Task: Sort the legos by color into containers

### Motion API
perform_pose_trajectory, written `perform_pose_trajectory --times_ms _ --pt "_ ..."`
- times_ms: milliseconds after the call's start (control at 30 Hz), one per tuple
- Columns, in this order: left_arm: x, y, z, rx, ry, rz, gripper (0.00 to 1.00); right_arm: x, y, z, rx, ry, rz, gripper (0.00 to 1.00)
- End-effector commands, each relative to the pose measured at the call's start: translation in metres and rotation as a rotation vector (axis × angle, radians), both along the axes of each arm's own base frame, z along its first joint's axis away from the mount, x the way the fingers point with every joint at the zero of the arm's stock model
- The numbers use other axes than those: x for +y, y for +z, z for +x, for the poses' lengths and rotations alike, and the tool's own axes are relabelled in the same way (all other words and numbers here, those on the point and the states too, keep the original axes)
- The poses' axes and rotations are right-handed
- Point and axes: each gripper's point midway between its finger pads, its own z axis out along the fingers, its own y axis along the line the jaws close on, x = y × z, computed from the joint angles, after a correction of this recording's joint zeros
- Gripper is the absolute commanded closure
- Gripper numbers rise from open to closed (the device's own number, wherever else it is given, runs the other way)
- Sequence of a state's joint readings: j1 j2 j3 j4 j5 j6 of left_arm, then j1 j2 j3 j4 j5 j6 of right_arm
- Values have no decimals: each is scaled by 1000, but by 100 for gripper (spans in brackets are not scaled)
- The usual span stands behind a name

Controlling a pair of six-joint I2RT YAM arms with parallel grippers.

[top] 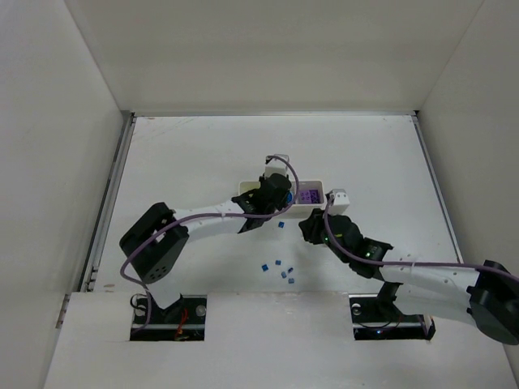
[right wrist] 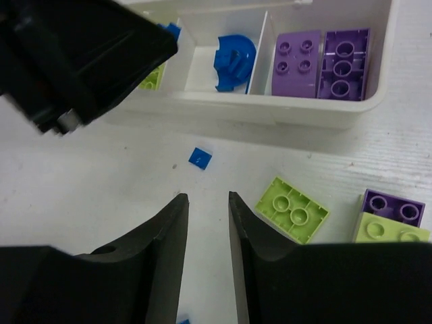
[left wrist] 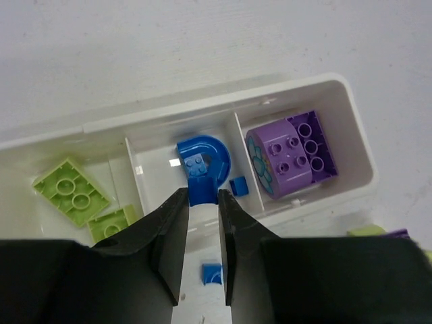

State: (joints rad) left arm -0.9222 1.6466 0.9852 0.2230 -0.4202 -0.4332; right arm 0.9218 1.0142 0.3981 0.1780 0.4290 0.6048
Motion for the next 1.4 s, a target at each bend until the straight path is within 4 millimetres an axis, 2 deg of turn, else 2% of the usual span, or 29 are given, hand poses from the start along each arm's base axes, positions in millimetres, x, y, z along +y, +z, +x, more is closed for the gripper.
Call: perform_pose_trajectory --times_ms 0,100,200,300,433,600,767,900,1067,1133,1267,1367 --pt "-20 16 19 -44 -32 -31 78 2 3 -1 -4 -25 32 61" --pt "-19 14 30 -45 -13 -24 68 6 -1 -4 6 -17 22 57" --pt "-18 21 34 -55 -6 -37 57 15 -7 -5 22 1 -3 55" --pt "-11 33 33 -70 1 -54 53 27 -12 -5 33 13 -27 55" --pt "10 46 22 -85 21 -79 53 44 -14 -2 22 21 -40 47" --pt "50 46 -11 -90 65 -88 54 59 -26 9 27 -1 -96 45" --pt "92 23 -57 -75 102 -28 55 61 -48 21 40 -54 -181 45" --pt "109 2 -91 -39 76 20 57 68 -60 26 50 -63 -206 45" --pt "116 -19 -132 5 11 13 57 70 -66 35 39 -98 -224 47" --pt "115 -26 -146 18 -31 4 57 70 -70 37 36 -108 -240 49" --pt "108 -39 -177 66 -135 18 53 71 -78 40 45 -114 -257 60" --pt "102 -47 -192 93 -185 43 49 70 -80 42 44 -121 -269 62"
